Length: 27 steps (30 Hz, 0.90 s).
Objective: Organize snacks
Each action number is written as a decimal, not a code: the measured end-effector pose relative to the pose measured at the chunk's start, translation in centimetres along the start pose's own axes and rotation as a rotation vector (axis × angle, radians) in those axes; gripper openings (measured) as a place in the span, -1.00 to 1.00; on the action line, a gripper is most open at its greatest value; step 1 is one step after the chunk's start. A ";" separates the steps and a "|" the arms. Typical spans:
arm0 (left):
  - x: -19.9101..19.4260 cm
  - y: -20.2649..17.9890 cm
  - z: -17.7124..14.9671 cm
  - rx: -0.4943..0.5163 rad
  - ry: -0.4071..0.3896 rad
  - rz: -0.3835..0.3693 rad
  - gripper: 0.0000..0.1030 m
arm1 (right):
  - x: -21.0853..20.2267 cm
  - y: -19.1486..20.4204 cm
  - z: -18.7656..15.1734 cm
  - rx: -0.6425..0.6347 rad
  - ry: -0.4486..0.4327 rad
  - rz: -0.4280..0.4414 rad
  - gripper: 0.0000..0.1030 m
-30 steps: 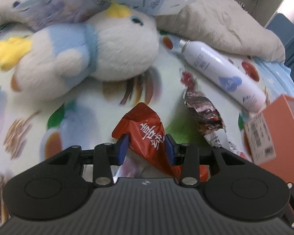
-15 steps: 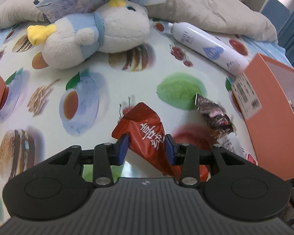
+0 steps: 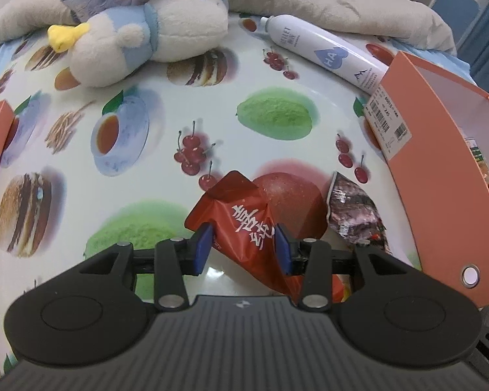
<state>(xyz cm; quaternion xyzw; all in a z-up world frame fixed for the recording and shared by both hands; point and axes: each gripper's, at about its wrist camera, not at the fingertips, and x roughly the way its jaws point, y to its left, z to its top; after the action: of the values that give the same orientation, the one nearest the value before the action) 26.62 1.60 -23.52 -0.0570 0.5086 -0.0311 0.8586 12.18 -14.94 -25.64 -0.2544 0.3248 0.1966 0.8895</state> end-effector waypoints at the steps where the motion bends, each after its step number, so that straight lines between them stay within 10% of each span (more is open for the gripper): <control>1: 0.0 0.0 -0.1 -0.006 0.002 0.005 -0.08 | -0.1 0.0 -0.1 0.003 -0.002 0.004 -0.94; 15: -1.3 0.7 -0.6 -0.165 -0.009 0.017 0.66 | -0.4 0.2 -0.7 0.048 -0.008 0.090 -0.86; 20: -1.1 1.6 -1.5 -0.263 0.013 -0.027 0.66 | -0.8 -0.1 -0.5 0.090 -0.044 0.125 -0.01; 27: -0.2 2.5 -2.6 -0.371 0.039 -0.067 0.66 | -0.8 -0.1 -0.2 0.118 -0.082 0.122 0.23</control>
<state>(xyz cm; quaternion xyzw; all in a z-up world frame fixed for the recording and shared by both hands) 24.25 3.90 -24.92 -0.2307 0.5198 0.0338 0.8218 11.56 -15.27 -25.15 -0.1732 0.3139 0.2413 0.9018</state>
